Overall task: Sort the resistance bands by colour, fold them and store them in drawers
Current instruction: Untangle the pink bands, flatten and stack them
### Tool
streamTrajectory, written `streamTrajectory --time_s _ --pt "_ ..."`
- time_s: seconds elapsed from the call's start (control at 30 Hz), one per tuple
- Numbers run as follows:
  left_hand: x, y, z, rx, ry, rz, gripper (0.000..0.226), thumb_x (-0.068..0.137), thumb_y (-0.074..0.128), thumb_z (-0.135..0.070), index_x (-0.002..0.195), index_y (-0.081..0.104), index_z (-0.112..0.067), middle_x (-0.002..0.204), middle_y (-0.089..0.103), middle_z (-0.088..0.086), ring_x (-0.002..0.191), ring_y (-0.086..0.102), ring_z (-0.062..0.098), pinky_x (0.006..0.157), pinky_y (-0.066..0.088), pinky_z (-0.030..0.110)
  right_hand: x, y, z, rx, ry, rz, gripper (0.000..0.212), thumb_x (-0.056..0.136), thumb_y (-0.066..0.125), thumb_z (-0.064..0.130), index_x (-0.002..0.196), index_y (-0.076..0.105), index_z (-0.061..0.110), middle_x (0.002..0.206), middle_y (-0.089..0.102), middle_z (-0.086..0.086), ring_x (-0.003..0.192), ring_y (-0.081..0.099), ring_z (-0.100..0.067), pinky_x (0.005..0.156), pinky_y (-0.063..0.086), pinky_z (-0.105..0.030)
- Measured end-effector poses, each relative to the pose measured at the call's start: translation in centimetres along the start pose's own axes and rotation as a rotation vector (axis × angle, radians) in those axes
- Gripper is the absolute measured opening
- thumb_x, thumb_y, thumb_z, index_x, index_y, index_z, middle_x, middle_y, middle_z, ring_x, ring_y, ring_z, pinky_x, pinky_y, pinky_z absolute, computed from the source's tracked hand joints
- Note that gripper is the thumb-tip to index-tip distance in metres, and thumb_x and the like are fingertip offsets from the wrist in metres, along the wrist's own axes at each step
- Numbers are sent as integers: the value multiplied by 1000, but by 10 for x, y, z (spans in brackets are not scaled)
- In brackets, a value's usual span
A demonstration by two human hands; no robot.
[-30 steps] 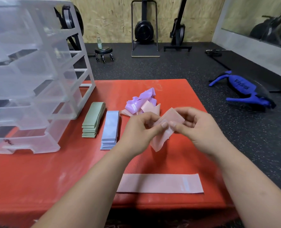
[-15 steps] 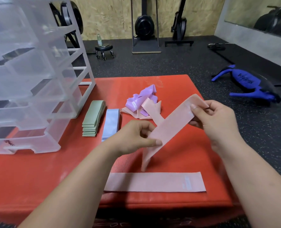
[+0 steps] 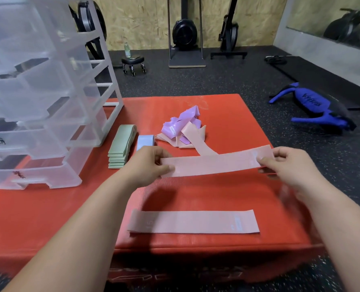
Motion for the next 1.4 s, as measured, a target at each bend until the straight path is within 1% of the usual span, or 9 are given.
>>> streamTrajectory --time_s 0.17,0.33,0.53,0.63,0.73,0.93,1.17,1.3,1.4 --pt "-19 -12 12 -70 -41 -52 6 92 76 -9 96 75 -14 77 77 13 61 67 21 72 63 49 -19 8 -10 -76 45 139 8 96 73 12 90 74 7 85 76 -12 75 76 -23 65 53 -32" --pt "-49 -25 17 -80 -45 -99 10 96 72 -6 92 77 -14 69 71 3 62 67 18 78 62 52 -37 8 -10 -138 22 197 30 97 73 20 78 68 -2 68 57 -2 69 60 -15 64 57 -33" --pt "-89 -43 21 -29 -76 -214 9 89 79 -16 94 76 -23 76 74 1 59 68 16 69 62 45 -64 8 -8 -250 -62 178 7 88 83 17 88 78 12 61 63 -1 50 54 -7 56 45 -28" --pt "-103 -44 25 122 -70 -210 13 85 81 -19 89 73 -28 71 73 -7 62 66 9 61 49 30 -77 12 -4 -409 -147 175 11 84 85 23 90 76 21 60 69 4 52 55 -10 64 45 -31" --pt "-114 -38 26 286 -45 -191 12 85 80 -22 91 73 -29 76 71 -10 72 64 4 61 42 22 -93 19 -2 -611 -235 160 17 82 85 27 93 73 30 64 72 13 55 62 0 63 45 -27" --pt "-126 -23 32 458 13 -196 14 87 72 -22 92 67 -33 75 66 -12 75 63 12 62 43 28 -109 36 -19 -796 -302 128 15 81 80 29 90 68 32 61 68 22 66 65 -1 70 54 -34" --pt "-128 -8 36 615 77 -148 12 91 69 -34 102 73 -29 96 64 -9 99 61 21 75 50 35 -120 43 -24 -950 -375 63 17 85 73 40 102 70 35 86 60 12 90 63 -19 72 49 -34" --pt "-128 -10 41 577 86 -141 30 90 76 -43 118 69 -32 109 54 -8 108 56 19 89 53 38 -113 33 -25 -887 -359 89 29 82 80 43 108 69 38 96 54 13 93 60 -15 80 52 -37" --pt "-131 -12 43 495 131 -13 53 83 84 -44 131 64 -34 125 58 -10 115 57 16 97 50 36 -111 31 -27 -805 -401 254 52 74 90 40 122 68 38 118 59 16 108 62 -9 98 52 -35"
Point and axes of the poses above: each hand's wrist, its own x-axis towards the middle knuckle, its own y-axis out of the palm, z = x × y, the point moved 8 cm from there along x, towards the middle knuckle
